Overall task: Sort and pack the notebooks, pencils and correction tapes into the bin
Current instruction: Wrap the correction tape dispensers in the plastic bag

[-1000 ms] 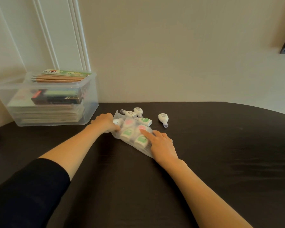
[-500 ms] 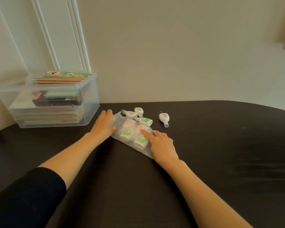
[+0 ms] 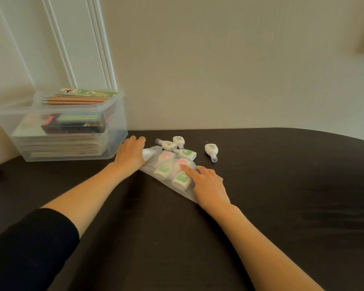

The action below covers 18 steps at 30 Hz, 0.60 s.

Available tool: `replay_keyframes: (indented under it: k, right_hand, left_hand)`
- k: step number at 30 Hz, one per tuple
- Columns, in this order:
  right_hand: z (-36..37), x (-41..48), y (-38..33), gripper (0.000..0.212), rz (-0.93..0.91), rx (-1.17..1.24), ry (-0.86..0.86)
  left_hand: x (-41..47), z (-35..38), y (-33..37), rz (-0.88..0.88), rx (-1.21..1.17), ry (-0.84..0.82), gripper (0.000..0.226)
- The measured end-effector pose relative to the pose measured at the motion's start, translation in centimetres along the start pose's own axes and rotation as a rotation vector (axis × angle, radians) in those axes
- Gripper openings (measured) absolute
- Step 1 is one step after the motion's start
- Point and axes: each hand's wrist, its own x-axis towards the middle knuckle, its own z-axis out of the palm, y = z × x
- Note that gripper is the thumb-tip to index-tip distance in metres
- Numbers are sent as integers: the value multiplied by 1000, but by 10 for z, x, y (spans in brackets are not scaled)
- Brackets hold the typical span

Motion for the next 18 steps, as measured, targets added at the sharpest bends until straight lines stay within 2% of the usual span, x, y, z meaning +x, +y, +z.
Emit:
replay_keyframes:
  k: [3, 6, 10, 13, 18]
  right_hand:
    - [1, 1, 0, 61, 4, 7, 2]
    - [1, 1, 0, 61, 4, 3, -2]
    - [2, 1, 0, 61, 11, 1, -4]
    - [1, 2, 0, 61, 13, 6, 0]
    - [2, 2, 1, 63, 12, 5, -2]
  left_hand:
    - [-4, 1, 4, 164, -44, 58, 15]
    - [-3, -3, 1, 87, -233, -60, 28]
    - [-3, 0, -7, 0, -316, -154, 30]
    - [-2, 2, -4, 51, -274, -166, 30]
    - [-2, -9, -1, 107, -126, -380, 22]
